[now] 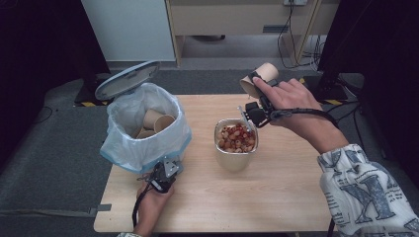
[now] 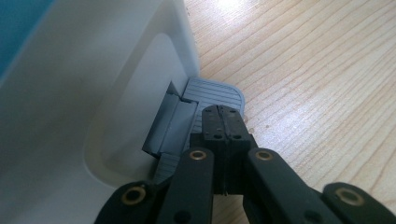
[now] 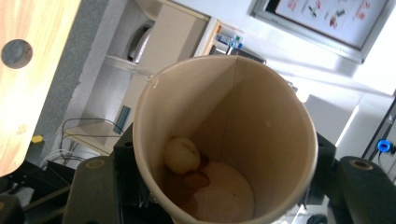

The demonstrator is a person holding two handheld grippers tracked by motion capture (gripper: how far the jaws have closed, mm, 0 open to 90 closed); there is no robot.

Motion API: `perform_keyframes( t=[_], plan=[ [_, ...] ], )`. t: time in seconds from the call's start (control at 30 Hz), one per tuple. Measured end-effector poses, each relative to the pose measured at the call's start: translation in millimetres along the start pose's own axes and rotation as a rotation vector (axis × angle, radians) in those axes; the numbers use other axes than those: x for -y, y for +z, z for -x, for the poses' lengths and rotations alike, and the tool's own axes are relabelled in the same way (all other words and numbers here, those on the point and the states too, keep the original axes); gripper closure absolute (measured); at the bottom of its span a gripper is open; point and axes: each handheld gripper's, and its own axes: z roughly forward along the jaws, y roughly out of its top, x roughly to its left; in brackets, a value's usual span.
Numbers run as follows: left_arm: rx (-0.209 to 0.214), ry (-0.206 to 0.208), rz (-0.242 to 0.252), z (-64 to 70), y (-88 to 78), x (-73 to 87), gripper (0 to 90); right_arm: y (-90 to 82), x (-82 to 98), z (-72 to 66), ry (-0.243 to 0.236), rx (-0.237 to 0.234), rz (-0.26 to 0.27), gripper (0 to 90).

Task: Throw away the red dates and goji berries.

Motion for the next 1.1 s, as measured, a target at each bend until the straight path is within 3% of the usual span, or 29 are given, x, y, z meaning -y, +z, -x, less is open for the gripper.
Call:
perform_keyframes(
  t=[0.07, 0.23, 0.33, 0.37, 0.47, 0.5, 0.6, 0.77, 1.1],
  plan=[
    [0.0, 0.0, 0.0, 0.0, 0.0, 0.0, 89.8, 0.5, 3.2, 2.6, 0.03, 0.007, -0.016, 36.4],
    [-0.001, 0.001, -0.001, 0.1, 0.0, -0.1, 89.8, -0.4, -5.0, -4.2, -0.039, -0.022, 0.014, 36.5],
    [-0.001, 0.002, -0.001, 0.1, 0.0, -0.1, 89.8, 1.7, 3.0, 1.0, 0.038, -0.006, -0.017, 36.4],
    [0.0, 0.001, 0.0, 0.1, 0.0, 0.0, 89.8, 2.1, 3.5, 1.1, 0.038, -0.005, -0.017, 36.5],
    [0.0, 0.0, 0.0, 0.0, 0.0, 0.0, 89.8, 2.1, -4.8, -7.9, -0.036, -0.028, 0.005, 36.4],
    [0.0, 0.0, 0.0, 0.0, 0.0, 0.0, 89.8, 2.7, -6.1, -9.7, -0.038, -0.035, 0.004, 36.4],
    [0.0, 0.001, 0.0, 0.0, -0.1, 0.0, 89.8, 4.5, -4.0, -8.9, -0.006, -0.038, 0.005, 36.4],
    [0.001, 0.0, 0.0, -0.2, 0.0, 0.0, 89.8, 4.3, -2.0, -9.3, 0.005, -0.044, 0.008, 36.3],
    [0.001, 0.0, 0.001, -0.2, -0.1, 0.1, 89.8, 7.8, 2.9, -15.0, 0.093, -0.067, 0.022, 36.2]
  ],
)
